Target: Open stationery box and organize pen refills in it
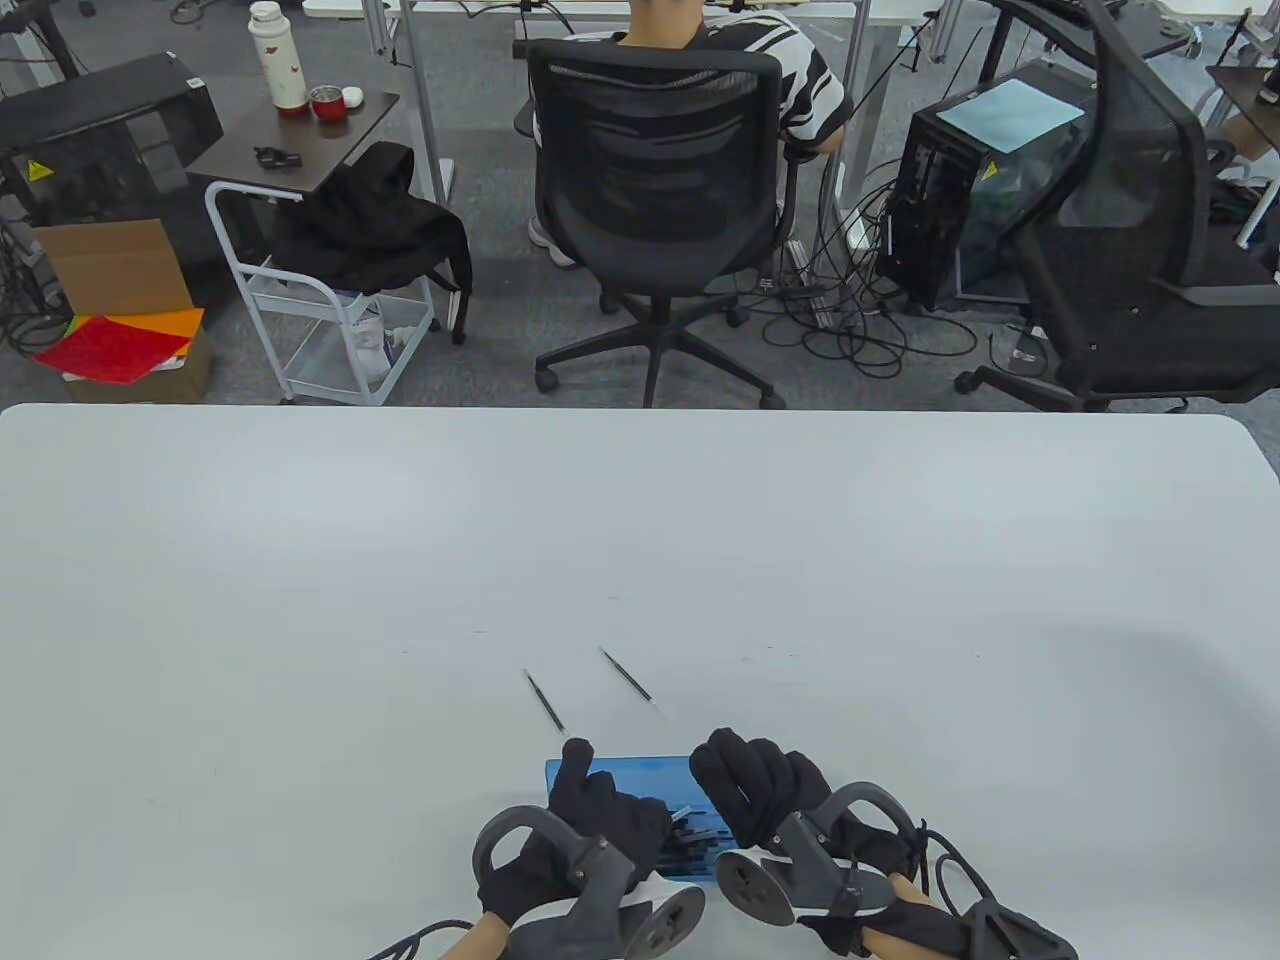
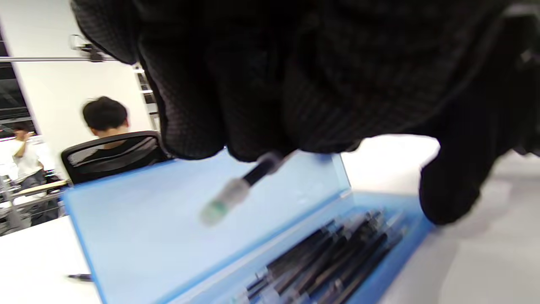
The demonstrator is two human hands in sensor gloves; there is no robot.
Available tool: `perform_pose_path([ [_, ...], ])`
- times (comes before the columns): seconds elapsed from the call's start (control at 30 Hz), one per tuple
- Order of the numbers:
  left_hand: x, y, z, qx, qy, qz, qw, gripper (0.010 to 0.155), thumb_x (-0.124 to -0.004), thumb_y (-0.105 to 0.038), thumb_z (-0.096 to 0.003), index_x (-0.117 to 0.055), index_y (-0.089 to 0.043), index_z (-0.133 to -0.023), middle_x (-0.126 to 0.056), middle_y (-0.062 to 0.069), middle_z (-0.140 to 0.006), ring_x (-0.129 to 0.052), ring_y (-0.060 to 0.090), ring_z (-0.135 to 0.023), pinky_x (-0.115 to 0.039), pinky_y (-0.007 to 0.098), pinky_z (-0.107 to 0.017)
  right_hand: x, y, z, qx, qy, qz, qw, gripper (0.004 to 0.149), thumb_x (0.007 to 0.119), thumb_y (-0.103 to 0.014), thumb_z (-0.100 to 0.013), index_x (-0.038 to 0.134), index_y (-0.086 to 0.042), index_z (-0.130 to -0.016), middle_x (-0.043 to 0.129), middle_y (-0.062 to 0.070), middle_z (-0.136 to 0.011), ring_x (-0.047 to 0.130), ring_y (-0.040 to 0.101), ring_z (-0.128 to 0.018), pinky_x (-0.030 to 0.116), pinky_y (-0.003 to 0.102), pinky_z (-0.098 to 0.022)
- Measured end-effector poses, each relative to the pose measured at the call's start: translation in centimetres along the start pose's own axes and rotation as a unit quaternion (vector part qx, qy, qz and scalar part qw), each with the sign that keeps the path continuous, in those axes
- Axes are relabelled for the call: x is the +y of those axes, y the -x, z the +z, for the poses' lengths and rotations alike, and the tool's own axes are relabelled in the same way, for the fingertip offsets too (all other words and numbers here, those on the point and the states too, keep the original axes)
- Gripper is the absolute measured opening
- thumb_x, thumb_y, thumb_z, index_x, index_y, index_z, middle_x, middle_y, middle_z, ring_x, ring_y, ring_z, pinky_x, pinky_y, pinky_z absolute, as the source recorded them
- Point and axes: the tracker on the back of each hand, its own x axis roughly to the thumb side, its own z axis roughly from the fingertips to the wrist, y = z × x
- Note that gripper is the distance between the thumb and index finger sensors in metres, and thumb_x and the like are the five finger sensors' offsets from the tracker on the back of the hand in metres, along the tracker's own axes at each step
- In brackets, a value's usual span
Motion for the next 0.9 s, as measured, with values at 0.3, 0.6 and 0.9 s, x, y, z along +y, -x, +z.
perform_pose_path([
  [0.3, -3.2, -2.0, -1.3, -0.101, 0.012, -0.059, 0.993, 0.052, -0.093, -0.033, -0.0403, -0.082, -0.018, -0.089, -0.102, -0.004, -0.075, -0.104, 0.025, -0.077, -0.058, 0.067, -0.076, 0.0, 0.0, 0.0, -0.001, 0.0, -0.002, 1.0, 0.118, 0.076, -0.06, -0.038, -0.002, -0.009, -0.11, 0.014, 0.027, -0.121, 0.055, 0.049, -0.107, 0.06, 0.059, -0.077],
  [0.6, -4.6, -2.9, -1.9, -0.125, 0.009, -0.112, 0.986, 0.052, -0.092, -0.033, -0.0413, -0.079, -0.021, -0.091, -0.1, -0.007, -0.078, -0.101, 0.023, -0.08, -0.056, 0.067, -0.077, 0.0, 0.1, 0.0, -0.001, 0.0, -0.001, 1.0, 0.118, 0.076, -0.06, -0.038, -0.002, -0.009, -0.11, 0.014, 0.027, -0.121, 0.056, 0.05, -0.107, 0.06, 0.059, -0.077],
  [0.9, -3.6, -2.4, -1.7, -0.121, -0.006, -0.076, 0.99, 0.05, -0.092, -0.033, -0.0418, -0.081, -0.024, -0.089, -0.1, -0.007, -0.078, -0.102, 0.022, -0.08, -0.057, 0.066, -0.077, 0.0, 0.0, 0.0, 0.0, 0.0, 0.0, 1.0, 0.118, 0.076, -0.06, -0.038, -0.002, -0.009, -0.11, 0.014, 0.027, -0.121, 0.056, 0.049, -0.107, 0.06, 0.059, -0.077],
])
